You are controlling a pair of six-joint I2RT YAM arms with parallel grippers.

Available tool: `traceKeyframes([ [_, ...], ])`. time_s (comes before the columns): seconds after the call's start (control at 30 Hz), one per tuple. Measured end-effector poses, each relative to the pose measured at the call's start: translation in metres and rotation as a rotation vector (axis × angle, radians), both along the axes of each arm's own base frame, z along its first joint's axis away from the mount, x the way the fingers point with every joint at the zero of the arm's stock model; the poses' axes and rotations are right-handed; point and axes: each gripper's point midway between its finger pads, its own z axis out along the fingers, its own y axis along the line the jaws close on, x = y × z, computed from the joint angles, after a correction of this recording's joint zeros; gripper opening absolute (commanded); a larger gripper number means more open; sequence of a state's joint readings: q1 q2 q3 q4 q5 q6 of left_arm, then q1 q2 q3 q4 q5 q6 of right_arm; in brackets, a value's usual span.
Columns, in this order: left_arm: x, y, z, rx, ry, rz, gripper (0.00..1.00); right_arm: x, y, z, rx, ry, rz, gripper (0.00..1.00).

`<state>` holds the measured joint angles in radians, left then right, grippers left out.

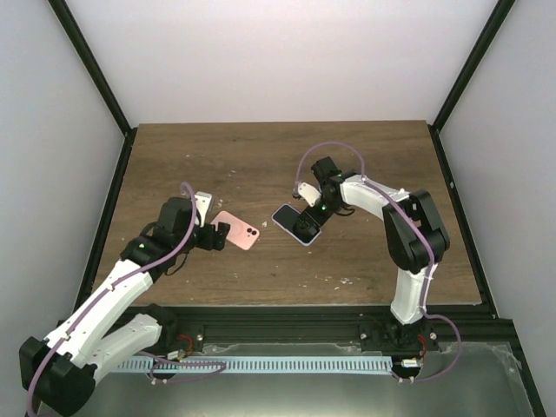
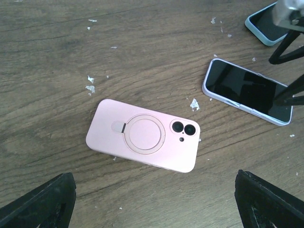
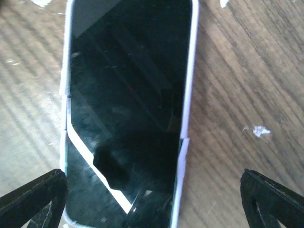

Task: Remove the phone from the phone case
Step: Adjust the phone at the center of the board.

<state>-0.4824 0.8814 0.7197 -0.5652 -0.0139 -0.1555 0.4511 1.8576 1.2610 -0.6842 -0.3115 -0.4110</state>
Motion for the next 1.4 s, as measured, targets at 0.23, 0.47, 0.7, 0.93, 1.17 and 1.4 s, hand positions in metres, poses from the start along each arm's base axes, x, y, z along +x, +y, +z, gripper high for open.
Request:
traceKeyframes([
  [0.23,0.000,0.000,0.001,-0.002,-0.004,-0.001,0.92,0.002,0.010,-0.019,-0.078,0.020,0.027,1.00],
  [0.47,0.000,0.000,0.001,-0.001,-0.004,-0.001,0.91,-0.013,0.029,-0.022,-0.098,0.029,0.098,1.00],
  [0.7,0.001,0.000,-0.001,0.003,-0.001,0.000,0.91,-0.016,0.027,-0.026,-0.148,-0.019,0.138,0.95],
  [0.93,0.002,0.000,-0.005,0.011,0.013,0.001,0.90,-0.060,0.026,-0.029,-0.205,-0.140,0.324,0.90],
  [1.17,0.003,-0.001,-0.011,0.020,0.033,0.001,0.90,-0.116,0.017,-0.029,-0.241,-0.213,0.541,1.00],
  [1.4,0.002,-0.026,-0.027,-0.029,0.138,-0.045,0.92,-0.045,-0.040,-0.016,-0.275,-0.297,0.322,1.00],
])
